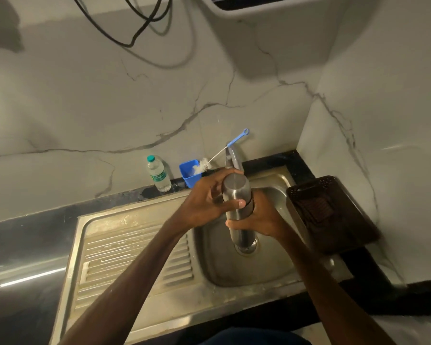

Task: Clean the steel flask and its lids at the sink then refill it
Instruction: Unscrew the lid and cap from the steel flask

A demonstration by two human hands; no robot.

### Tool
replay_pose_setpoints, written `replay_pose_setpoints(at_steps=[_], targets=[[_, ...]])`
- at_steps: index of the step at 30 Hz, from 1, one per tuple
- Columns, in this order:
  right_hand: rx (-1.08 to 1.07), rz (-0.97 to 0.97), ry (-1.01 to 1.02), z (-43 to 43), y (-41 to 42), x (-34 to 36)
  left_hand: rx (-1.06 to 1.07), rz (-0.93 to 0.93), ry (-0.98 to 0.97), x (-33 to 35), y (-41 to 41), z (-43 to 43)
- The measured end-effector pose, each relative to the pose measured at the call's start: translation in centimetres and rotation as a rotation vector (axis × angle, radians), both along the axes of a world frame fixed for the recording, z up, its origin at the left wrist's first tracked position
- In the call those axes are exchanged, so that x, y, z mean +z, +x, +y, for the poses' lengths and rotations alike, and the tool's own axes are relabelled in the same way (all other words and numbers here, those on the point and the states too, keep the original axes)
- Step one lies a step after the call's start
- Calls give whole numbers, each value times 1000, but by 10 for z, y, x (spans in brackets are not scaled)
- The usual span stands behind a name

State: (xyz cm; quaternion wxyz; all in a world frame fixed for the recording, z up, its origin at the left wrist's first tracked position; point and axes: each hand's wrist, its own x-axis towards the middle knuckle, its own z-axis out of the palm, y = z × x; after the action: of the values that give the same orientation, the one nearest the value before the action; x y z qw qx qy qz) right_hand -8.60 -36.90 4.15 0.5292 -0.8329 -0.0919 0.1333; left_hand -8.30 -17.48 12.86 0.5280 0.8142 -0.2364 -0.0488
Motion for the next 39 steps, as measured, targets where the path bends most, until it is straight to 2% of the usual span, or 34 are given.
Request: replay_pose_setpoints(at_steps=[2, 6, 9, 11, 14, 19, 23, 25, 27, 30, 32, 33, 35, 39], targets=[[-132, -45, -80, 20, -10, -2, 131, -59, 27, -8, -10, -5], [-500, -153, -83, 67, -27, 8, 602, -101, 64, -26, -24, -21], [-527, -179, -156, 77, -29, 8, 737, -85, 135, -28, -26, -24], [-520, -149, -114, 75, -25, 8, 678, -71, 138, -31, -26, -21], [-446, -120, -79, 60, -14, 7, 450, -48, 110, -33, -23, -1], [-186, -256, -188, 40, -1, -4, 55, -13, 185, -6, 8, 48], [-114, -249, -72, 41, 6, -4, -242, -1, 251, 12, 34, 58], [-149, -247, -32, 43, 8, -7, -221, -37, 275, 18, 35, 54], [-185, -252, -30, 45, 6, -10, -76, -102, 337, 20, 30, 48], [-223, -224, -57, 50, 5, -14, 232, -255, 604, 15, 18, 34], [-223, -211, -59, 53, 3, -15, 336, -248, 790, 13, 14, 26], [-219, -208, -54, 55, 3, -16, 342, -244, 818, 10, 15, 25], [-210, -208, -57, 57, 3, -17, 263, -240, 716, 5, 19, 31], [-207, -226, -73, 59, 6, -20, -171, -214, 596, 15, 31, 45]])
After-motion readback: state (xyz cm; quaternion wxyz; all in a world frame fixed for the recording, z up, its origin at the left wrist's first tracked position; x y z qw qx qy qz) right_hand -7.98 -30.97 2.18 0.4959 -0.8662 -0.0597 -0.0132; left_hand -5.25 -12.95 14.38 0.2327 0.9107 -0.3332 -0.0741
